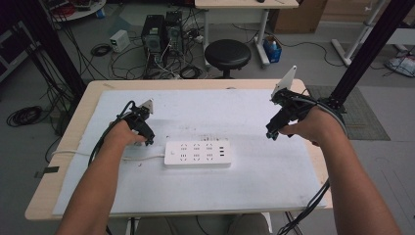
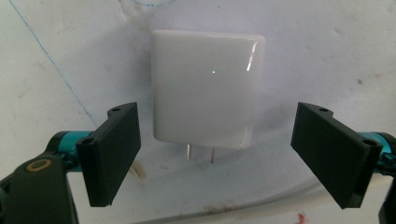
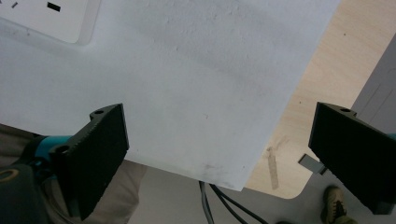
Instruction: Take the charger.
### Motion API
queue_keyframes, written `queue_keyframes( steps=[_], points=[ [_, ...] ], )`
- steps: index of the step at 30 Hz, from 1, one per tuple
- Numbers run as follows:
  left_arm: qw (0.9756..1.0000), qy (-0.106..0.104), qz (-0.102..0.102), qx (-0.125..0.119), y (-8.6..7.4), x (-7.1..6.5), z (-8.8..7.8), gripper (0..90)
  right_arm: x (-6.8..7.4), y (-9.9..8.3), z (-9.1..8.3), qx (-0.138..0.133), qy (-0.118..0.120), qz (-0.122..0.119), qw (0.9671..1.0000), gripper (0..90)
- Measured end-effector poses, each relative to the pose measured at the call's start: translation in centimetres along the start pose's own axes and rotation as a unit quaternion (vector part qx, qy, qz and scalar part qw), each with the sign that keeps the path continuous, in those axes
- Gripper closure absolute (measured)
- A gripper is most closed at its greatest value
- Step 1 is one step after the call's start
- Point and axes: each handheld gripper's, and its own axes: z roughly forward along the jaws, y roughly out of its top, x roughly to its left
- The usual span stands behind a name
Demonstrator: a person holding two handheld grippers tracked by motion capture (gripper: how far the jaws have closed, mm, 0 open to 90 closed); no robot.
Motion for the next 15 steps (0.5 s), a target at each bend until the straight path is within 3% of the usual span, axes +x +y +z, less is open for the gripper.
queue_keyframes(
  steps=[4,5,12,13,14,15],
  points=[
    [1.0,0.002,-0.004,0.0,0.21,0.25,0.48,15.9,-0.16,-0.12,0.15,0.002,0.0,0.002,1.0,4.3],
    [0.9999,0.004,-0.005,-0.008,0.27,0.29,0.48,21.8,-0.29,-0.18,0.17,0.001,0.001,0.002,1.0,4.3],
    [0.9999,-0.009,-0.012,-0.004,0.39,0.38,0.96,33.3,-0.35,-0.16,0.45,0.001,0.003,0.005,1.0,4.3],
    [0.9998,-0.005,-0.014,-0.011,0.35,0.38,0.87,33.3,-0.35,-0.16,0.45,0.001,0.003,0.005,1.0,4.3],
    [0.9997,-0.001,-0.013,-0.019,0.29,0.43,0.71,40.7,-0.39,-0.15,0.48,0.0,0.002,0.003,1.0,4.3],
    [0.9997,0.003,-0.013,-0.023,0.24,0.44,0.62,41.4,-0.42,-0.17,0.5,0.001,0.004,0.006,1.0,4.3]
  ],
)
